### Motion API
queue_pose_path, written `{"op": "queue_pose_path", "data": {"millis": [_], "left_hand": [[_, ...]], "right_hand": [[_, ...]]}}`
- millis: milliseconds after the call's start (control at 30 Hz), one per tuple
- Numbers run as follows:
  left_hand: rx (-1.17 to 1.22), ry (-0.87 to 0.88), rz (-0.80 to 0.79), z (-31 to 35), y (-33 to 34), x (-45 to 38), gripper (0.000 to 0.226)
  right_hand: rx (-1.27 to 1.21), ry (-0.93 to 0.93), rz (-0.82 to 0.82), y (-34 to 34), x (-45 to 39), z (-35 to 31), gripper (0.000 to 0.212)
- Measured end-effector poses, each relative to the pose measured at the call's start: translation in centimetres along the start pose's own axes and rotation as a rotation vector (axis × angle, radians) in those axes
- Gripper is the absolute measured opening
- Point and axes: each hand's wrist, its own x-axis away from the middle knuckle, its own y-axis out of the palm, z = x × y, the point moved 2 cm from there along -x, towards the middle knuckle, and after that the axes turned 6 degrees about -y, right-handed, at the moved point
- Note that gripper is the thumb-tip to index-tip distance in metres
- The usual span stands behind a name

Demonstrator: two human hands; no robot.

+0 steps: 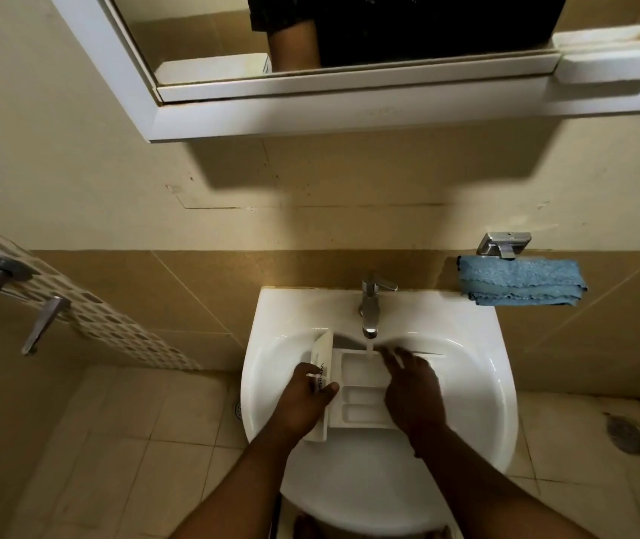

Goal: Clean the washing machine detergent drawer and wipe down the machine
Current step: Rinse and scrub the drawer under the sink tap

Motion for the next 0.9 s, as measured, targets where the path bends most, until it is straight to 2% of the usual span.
{"op": "queue_pose_path", "data": {"millis": [100, 167, 200, 267, 300, 333, 467, 533, 633, 700, 733, 800, 867, 900], "left_hand": [[0.004, 0.008, 0.000, -0.2, 0.0, -0.1, 0.029], [0.000, 0.009, 0.006, -0.3, 0.0, -0.3, 0.028], [0.000, 0.010, 0.008, -0.4, 0.0, -0.3, 0.029], [0.006, 0.018, 0.001, -0.3, 0.0, -0.1, 0.029], [0.003, 0.020, -0.003, -0.2, 0.1, -0.1, 0.029], [0.002, 0.018, -0.007, -0.1, 0.1, -0.1, 0.028], [0.027, 0.001, -0.027, -0.2, 0.0, -0.2, 0.029], [0.030, 0.001, -0.026, -0.4, 0.0, -0.4, 0.030], [0.018, -0.004, -0.026, -0.5, 0.1, -0.5, 0.031], [0.011, -0.006, -0.020, -0.5, 0.2, -0.5, 0.032], [0.003, -0.005, -0.019, -0.4, 0.2, -0.4, 0.031], [0.004, 0.000, -0.023, -0.4, 0.2, -0.5, 0.031], [0.021, -0.010, -0.030, -0.4, 0.1, -0.5, 0.033], [0.029, -0.014, -0.037, -0.5, 0.1, -0.5, 0.033]], "right_hand": [[-0.006, 0.245, -0.040, -0.6, 1.0, 3.8, 0.074], [-0.071, 0.294, -0.086, -0.3, 0.3, 3.0, 0.071], [-0.096, 0.235, -0.102, -0.3, -0.2, 1.5, 0.067], [-0.111, 0.005, -0.097, 0.1, -0.8, -1.3, 0.062], [-0.142, -0.054, -0.100, 0.1, -0.8, -1.8, 0.062], [-0.185, -0.038, -0.096, -0.1, -0.7, -1.5, 0.062], [-0.219, 0.288, -0.063, -1.0, 0.2, 3.6, 0.075], [-0.222, 0.306, -0.110, -1.1, 0.1, 3.7, 0.077], [-0.295, 0.207, -0.104, -1.0, -0.9, -0.2, 0.061], [-0.450, 0.173, -0.038, -1.1, -1.6, -3.6, 0.044], [-0.573, 0.224, 0.002, -1.6, -2.1, -5.0, 0.035], [-0.663, 0.290, 0.070, -2.9, -3.4, -6.6, 0.020], [-0.842, 0.253, 0.042, -3.2, -3.9, -7.0, 0.017], [-0.827, 0.197, 0.009, -3.0, -3.8, -7.2, 0.021]]}}
